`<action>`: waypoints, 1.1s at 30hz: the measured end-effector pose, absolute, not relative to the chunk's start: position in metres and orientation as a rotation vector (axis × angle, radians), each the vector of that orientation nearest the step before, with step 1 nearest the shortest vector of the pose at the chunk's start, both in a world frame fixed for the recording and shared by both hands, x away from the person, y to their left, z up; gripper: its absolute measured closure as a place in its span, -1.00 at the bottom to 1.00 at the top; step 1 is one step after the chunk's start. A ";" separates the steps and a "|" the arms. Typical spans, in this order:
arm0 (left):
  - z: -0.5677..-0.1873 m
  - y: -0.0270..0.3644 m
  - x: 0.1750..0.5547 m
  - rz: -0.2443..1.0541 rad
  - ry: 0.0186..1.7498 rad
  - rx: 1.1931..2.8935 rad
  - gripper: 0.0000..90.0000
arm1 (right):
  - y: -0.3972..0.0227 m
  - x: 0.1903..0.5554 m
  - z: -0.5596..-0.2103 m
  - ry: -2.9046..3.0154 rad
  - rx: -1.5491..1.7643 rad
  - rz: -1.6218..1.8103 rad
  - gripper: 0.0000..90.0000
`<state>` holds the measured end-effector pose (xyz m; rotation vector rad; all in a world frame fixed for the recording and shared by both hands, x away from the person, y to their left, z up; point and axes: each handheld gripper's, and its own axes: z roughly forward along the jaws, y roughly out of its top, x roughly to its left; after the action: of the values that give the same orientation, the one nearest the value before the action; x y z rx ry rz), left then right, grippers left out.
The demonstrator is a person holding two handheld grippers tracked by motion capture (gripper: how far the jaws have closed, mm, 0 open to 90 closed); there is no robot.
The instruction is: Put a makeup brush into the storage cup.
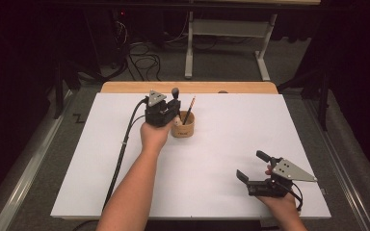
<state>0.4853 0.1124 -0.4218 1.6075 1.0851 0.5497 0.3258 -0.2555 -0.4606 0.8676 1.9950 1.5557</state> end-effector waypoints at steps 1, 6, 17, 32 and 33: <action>-0.423 0.113 0.486 0.549 1.086 1.610 0.69 | -0.256 0.326 -0.461 1.998 0.866 1.554 -0.96; -0.425 0.114 0.488 0.511 1.113 1.593 0.08 | -0.255 0.326 -0.461 2.001 0.872 1.552 -0.96; -0.424 0.118 0.486 0.512 1.151 1.612 -0.65 | -0.253 0.326 -0.461 1.999 0.866 1.551 -0.96; -0.417 0.124 0.466 0.531 1.108 1.603 -0.77 | -0.249 0.324 -0.459 2.008 0.851 1.547 -0.96; -0.416 0.125 0.466 0.534 1.100 1.610 -0.78 | -0.249 0.324 -0.459 2.010 0.855 1.548 -0.96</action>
<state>0.4657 0.1250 -0.4162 1.6101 1.1000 0.5343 0.3244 -0.2488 -0.4594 0.8548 2.0102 1.5480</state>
